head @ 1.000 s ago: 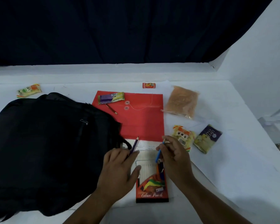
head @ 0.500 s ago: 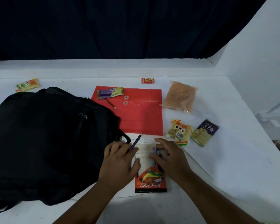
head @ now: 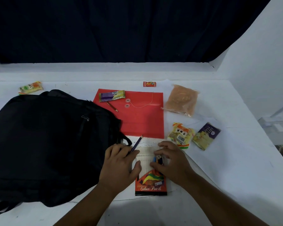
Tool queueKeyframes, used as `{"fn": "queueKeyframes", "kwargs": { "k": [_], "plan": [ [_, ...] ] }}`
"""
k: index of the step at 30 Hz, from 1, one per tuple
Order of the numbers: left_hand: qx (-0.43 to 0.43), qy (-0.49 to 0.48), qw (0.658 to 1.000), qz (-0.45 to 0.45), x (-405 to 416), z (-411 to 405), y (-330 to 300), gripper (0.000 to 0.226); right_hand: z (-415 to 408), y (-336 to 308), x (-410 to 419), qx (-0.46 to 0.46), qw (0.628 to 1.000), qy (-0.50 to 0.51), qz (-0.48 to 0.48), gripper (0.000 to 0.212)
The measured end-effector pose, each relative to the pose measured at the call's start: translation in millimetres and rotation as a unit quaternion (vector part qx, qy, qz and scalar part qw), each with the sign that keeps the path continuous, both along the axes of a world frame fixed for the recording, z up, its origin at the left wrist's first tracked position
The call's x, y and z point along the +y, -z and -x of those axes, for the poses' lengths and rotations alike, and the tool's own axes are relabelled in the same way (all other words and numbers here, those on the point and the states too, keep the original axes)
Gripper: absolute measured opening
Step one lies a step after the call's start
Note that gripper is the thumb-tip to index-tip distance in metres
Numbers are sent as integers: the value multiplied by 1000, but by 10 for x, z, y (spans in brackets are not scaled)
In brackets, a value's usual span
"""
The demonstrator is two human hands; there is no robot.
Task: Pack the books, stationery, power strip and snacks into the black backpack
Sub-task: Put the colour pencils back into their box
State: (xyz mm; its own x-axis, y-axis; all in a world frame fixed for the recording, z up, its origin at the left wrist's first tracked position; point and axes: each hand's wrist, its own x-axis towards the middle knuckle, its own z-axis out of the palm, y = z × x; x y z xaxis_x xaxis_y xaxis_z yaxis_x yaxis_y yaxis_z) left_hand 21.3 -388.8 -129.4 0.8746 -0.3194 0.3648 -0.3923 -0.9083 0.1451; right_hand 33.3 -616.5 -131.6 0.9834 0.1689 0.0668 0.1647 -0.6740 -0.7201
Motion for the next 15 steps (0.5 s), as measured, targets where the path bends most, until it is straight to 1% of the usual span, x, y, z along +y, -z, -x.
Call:
{"fn": "queueKeyframes", "kwargs": {
  "k": [3,8,15],
  "plan": [
    [-6,1,1000,3,-3,4,4,37,22,-15,-12,-14,1000,-21,4,34],
    [-2,-4,1000,4,-5,3,25,37,45,-12,-21,-12,999,-41,14,34],
    [5,-9,1000,19,-12,-4,30,38,38,-11,-38,-8,999,-51,12,29]
  ]
}}
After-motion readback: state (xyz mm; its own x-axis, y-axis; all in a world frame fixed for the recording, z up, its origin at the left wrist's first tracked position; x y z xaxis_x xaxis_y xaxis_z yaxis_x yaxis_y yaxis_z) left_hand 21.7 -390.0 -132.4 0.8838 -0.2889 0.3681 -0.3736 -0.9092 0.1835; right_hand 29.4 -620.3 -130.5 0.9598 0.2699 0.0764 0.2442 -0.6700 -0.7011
